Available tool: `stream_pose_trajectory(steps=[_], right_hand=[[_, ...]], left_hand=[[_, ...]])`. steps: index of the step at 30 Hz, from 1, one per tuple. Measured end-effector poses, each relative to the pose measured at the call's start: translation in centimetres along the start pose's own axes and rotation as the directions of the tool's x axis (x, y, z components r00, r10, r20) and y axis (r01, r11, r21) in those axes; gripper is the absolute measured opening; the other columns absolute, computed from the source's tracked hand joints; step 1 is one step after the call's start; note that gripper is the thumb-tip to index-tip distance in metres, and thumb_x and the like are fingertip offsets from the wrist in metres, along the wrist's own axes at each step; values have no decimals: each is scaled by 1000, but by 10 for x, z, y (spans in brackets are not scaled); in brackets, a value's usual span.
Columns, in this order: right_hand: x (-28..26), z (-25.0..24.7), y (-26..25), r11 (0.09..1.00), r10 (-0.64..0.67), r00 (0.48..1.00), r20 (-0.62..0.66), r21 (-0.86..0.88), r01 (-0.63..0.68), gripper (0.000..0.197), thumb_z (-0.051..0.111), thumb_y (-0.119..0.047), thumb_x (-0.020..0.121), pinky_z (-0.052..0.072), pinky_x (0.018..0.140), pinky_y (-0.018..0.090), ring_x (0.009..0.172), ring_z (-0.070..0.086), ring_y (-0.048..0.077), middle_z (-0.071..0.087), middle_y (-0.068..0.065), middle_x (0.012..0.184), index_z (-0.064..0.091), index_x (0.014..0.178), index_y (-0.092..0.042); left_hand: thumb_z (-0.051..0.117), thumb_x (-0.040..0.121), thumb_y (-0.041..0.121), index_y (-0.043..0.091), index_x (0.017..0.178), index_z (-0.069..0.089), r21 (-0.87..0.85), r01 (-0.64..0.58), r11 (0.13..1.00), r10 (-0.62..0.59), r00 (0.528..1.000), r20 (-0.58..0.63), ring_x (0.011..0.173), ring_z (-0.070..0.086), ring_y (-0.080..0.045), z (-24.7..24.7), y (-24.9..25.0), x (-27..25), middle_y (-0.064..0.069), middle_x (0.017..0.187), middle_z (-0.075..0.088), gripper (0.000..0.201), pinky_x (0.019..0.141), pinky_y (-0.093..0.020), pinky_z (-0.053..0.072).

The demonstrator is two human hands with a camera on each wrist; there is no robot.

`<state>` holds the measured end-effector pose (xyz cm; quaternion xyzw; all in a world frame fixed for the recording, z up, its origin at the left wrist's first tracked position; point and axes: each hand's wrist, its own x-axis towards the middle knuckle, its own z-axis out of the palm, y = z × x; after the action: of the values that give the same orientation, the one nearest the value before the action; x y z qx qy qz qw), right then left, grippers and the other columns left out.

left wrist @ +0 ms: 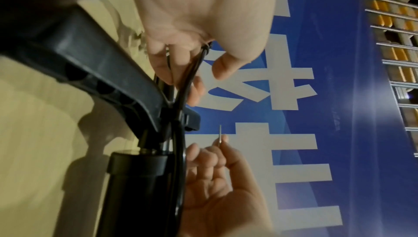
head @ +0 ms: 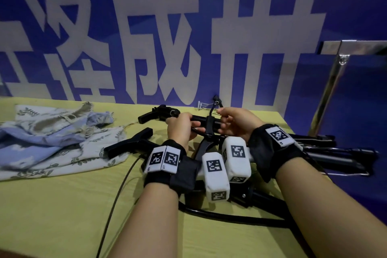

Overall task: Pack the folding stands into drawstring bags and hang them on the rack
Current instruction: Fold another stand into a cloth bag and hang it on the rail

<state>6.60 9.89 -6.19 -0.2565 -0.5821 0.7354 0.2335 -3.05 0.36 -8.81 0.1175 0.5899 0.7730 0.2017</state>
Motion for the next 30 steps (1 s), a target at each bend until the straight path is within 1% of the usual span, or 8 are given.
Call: stream_pose_trajectory(steps=[5, 9, 12, 13, 18, 22, 25, 30], right_hand=[[-3, 0, 3, 1000, -8, 999, 51, -10, 8, 16, 50, -9, 93, 49, 45, 19, 34, 32, 6, 31, -6, 41, 52, 77, -13], [-6, 2, 2, 1000, -17, 998, 68, 5, 17, 13, 49, -8, 92, 49, 45, 19, 35, 25, 6, 25, -7, 45, 53, 81, -13], [-11, 6, 2, 1000, -25, 995, 95, -7, 26, 15, 48, -7, 93, 47, 47, 19, 37, 26, 6, 24, -4, 52, 53, 80, -12], [-12, 6, 2, 1000, -29, 995, 98, -7, 30, 16, 48, -7, 93, 47, 46, 19, 38, 26, 7, 24, -4, 53, 53, 79, -12], [-17, 7, -1, 999, -42, 990, 131, 3, 42, 15, 47, -9, 94, 48, 44, 17, 36, 28, 6, 27, -6, 49, 55, 82, -13], [-21, 6, -3, 999, -48, 986, 162, -17, 51, 6, 49, -9, 93, 49, 45, 18, 37, 28, 5, 25, -5, 54, 54, 90, -13], [-23, 6, -4, 997, -44, 986, 162, -51, 53, 5, 51, -11, 92, 48, 44, 18, 41, 28, 6, 25, -4, 57, 55, 94, -12], [-25, 7, -3, 995, -56, 986, 156, -70, 67, 10, 50, -9, 92, 48, 44, 17, 46, 26, 8, 23, -4, 59, 52, 102, -11]], left_hand=[[46, 93, 15, 1, 109, 50, 4, -30, 1000, 30, 999, -40, 33, 57, -12, -2, -2, 3, -8, 68, 62, 21, 35, -12, 39], [49, 91, 10, -1, 117, 48, -30, -49, 998, 47, 995, -92, 35, 58, -12, -4, -1, 2, -7, 78, 63, 29, 34, -14, 39], [47, 89, 5, 6, 87, 51, 28, -75, 997, 77, 994, -81, 32, 55, -10, -6, 2, -5, -4, 69, 53, 4, 34, -13, 37], [47, 89, 4, 9, 79, 49, 63, -94, 994, 99, 992, -73, 31, 54, -9, -7, 3, -5, -1, 63, 48, 11, 33, -12, 34], [48, 94, 16, 13, 103, 50, 153, -197, 968, 194, 980, 31, 30, 49, -6, -6, 11, -11, 0, 65, 43, 10, 34, -14, 34], [51, 93, 23, 18, 94, 53, 180, -328, 927, 324, 944, 52, 32, 44, -8, -3, 18, -17, 2, 66, 43, 6, 43, -21, 36], [57, 90, 17, 21, 79, 55, 120, -439, 890, 443, 896, -10, 48, 41, -9, -3, 24, -19, 3, 64, 44, 11, 52, -21, 36], [60, 88, 18, 19, 72, 58, 33, -474, 880, 475, 878, -64, 69, 52, -8, -4, 29, -19, 4, 73, 55, 16, 71, -27, 46]])
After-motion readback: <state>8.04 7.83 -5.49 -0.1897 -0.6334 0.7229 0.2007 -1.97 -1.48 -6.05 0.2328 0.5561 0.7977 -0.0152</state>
